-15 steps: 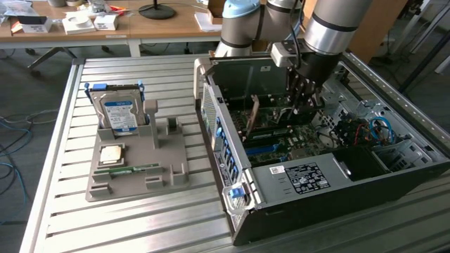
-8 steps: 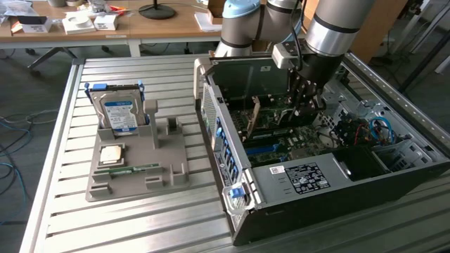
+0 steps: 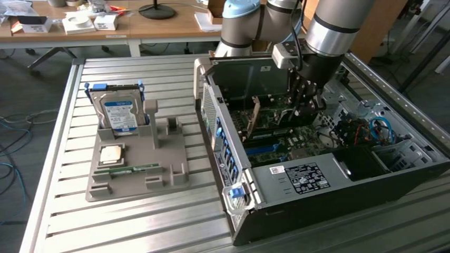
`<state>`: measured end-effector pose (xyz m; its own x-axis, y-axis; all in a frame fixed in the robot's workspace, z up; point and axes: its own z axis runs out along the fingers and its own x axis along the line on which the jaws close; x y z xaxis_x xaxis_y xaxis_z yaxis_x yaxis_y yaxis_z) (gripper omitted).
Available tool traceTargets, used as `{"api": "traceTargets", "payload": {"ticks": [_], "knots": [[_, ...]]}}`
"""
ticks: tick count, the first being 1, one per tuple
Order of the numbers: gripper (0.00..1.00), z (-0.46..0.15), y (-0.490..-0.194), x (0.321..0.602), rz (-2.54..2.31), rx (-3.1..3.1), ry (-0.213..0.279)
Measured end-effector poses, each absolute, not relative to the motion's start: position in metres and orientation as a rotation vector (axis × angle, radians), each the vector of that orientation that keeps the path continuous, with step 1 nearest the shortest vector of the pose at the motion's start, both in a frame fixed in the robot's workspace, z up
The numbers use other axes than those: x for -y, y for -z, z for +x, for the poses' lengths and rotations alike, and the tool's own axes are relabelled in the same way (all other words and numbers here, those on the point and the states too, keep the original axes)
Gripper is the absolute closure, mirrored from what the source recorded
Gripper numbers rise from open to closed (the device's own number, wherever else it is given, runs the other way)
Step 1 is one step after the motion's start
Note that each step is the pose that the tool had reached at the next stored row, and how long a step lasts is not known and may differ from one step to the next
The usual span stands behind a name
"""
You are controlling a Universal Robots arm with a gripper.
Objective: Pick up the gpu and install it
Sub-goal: 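Insert the gpu into the slot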
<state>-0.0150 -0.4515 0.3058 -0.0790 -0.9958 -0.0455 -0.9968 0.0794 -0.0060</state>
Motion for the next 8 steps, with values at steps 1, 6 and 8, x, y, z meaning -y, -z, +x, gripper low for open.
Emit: {"api": "traceTargets", "payload": {"ticks": [1,6,8], "knots": [[0.74,-0.0150,-0.3058,0.4515,-2.106,-2.280,-0.041],[0.74,-0.0182,-0.3057,0.4514,-2.106,-2.280,-0.041],[0.74,-0.0206,-0.3056,0.4515,-2.106,-2.280,-0.041]]}}
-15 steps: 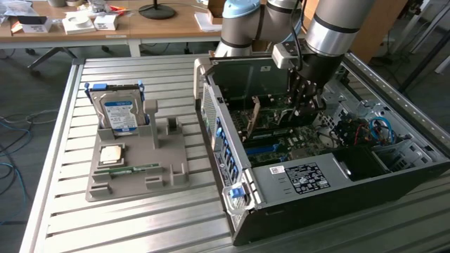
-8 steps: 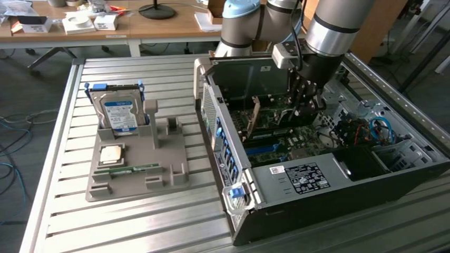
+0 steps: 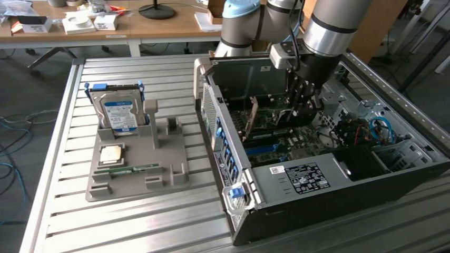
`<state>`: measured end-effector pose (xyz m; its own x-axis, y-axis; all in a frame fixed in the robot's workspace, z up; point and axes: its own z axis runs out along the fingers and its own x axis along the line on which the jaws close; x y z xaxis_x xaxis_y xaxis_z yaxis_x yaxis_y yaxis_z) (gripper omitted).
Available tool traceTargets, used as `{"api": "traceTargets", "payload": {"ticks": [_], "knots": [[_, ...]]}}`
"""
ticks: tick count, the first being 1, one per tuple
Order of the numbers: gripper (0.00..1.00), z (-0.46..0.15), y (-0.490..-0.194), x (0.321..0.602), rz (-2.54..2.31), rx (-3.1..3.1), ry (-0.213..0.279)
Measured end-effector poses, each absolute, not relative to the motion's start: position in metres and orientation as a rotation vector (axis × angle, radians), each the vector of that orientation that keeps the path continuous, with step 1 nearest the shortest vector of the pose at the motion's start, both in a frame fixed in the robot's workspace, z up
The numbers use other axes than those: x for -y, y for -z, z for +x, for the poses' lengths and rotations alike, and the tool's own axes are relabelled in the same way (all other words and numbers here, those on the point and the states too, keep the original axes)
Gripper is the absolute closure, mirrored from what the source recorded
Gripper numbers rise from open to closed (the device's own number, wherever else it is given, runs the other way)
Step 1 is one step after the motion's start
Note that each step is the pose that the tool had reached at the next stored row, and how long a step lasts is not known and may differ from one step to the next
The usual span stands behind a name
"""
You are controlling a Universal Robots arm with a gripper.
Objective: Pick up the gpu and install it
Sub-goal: 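Insert the gpu into the slot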
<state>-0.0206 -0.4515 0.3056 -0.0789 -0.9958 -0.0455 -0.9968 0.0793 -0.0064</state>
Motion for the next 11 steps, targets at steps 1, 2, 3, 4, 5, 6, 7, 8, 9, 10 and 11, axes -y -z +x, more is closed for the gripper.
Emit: {"api": "traceTargets", "payload": {"ticks": [1,2,3,4,5,6,7,8,9,10,11], "knots": [[0.74,-0.0216,-0.3056,0.4515,-2.106,-2.280,-0.041],[0.74,-0.0218,-0.3056,0.4515,-2.106,-2.280,-0.041],[0.74,-0.0218,-0.3056,0.4515,-2.106,-2.280,-0.041],[0.74,-0.0218,-0.3056,0.4516,-2.106,-2.280,-0.041],[0.74,-0.0219,-0.3057,0.4522,-2.106,-2.280,-0.041],[0.74,-0.0219,-0.3057,0.4532,-2.106,-2.280,-0.041],[0.74,-0.0219,-0.3056,0.4543,-2.106,-2.280,-0.041],[0.74,-0.0219,-0.3056,0.4555,-2.106,-2.280,-0.041],[0.74,-0.0219,-0.3056,0.4569,-2.106,-2.280,-0.041],[0.74,-0.0219,-0.3056,0.4582,-2.106,-2.280,-0.041],[0.74,-0.0218,-0.3056,0.4596,-2.106,-2.279,-0.041]]}}
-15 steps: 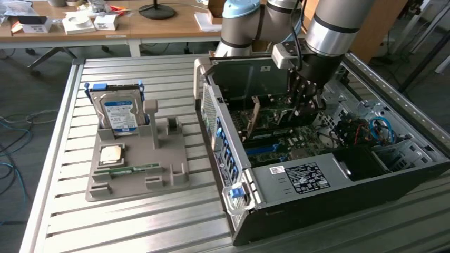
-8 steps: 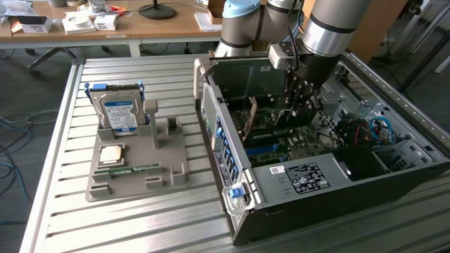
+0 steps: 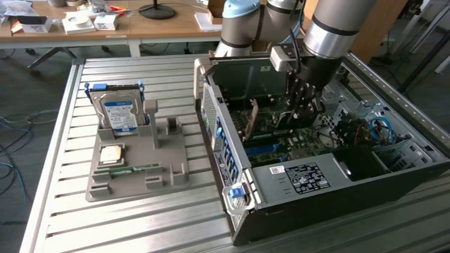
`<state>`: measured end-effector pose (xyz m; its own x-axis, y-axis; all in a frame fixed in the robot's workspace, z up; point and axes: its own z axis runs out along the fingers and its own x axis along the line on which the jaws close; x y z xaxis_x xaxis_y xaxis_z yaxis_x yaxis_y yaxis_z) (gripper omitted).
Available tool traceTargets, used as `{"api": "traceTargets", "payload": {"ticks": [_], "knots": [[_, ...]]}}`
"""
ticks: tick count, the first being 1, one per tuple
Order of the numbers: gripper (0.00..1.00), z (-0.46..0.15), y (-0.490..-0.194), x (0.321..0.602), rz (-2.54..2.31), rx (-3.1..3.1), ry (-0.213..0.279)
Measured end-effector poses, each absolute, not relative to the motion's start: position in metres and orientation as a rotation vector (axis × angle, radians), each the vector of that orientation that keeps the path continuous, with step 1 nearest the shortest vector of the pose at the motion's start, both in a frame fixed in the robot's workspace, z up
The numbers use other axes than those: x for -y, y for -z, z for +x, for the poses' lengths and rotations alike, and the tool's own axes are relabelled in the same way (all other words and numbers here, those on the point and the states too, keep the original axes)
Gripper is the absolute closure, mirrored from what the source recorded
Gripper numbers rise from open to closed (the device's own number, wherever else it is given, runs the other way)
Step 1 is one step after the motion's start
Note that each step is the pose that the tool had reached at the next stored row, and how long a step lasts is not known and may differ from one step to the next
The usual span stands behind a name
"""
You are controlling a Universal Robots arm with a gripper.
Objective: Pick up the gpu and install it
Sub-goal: 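Insert the gpu into the slot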
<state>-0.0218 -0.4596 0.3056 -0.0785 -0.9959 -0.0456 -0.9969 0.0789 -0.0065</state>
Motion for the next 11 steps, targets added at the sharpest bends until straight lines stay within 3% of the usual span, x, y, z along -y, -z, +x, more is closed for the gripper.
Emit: {"api": "traceTargets", "payload": {"ticks": [11], "knots": [[0.74,-0.0265,-0.3037,0.4631,-2.110,-2.276,-0.041]]}}
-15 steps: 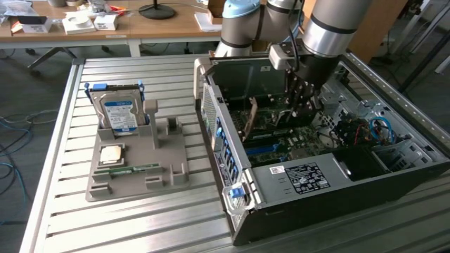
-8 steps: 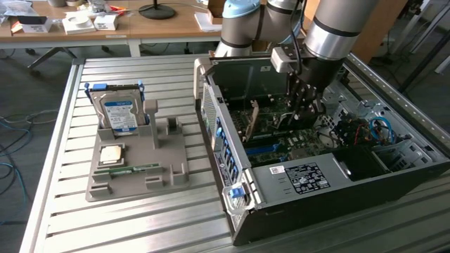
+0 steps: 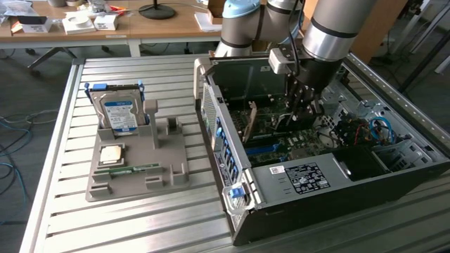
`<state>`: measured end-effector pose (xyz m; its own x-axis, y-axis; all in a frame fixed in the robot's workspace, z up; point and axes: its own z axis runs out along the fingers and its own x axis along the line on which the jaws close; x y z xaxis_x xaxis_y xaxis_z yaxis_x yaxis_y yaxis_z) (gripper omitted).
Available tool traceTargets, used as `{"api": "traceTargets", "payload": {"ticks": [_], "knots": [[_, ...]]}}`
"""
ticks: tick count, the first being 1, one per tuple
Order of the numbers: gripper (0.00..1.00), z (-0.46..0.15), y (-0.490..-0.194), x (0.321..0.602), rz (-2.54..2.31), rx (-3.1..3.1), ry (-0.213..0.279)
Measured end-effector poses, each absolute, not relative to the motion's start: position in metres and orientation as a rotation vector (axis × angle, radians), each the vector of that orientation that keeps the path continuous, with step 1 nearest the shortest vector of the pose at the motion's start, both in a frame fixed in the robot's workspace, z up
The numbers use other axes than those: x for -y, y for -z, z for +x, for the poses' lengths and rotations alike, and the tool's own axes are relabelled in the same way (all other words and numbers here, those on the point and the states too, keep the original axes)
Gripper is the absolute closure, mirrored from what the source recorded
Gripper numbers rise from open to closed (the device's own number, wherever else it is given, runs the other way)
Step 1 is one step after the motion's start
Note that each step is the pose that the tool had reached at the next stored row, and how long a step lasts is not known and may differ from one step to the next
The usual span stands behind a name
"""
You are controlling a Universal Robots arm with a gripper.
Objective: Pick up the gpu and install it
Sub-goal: 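Insert the gpu into the slot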
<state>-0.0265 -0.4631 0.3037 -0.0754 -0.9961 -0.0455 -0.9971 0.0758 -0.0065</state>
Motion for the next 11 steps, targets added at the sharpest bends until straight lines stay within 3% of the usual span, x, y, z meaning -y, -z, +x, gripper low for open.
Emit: {"api": "traceTargets", "payload": {"ticks": [11], "knots": [[0.74,-0.0294,-0.2956,0.4631,-2.118,-2.271,-0.039]]}}
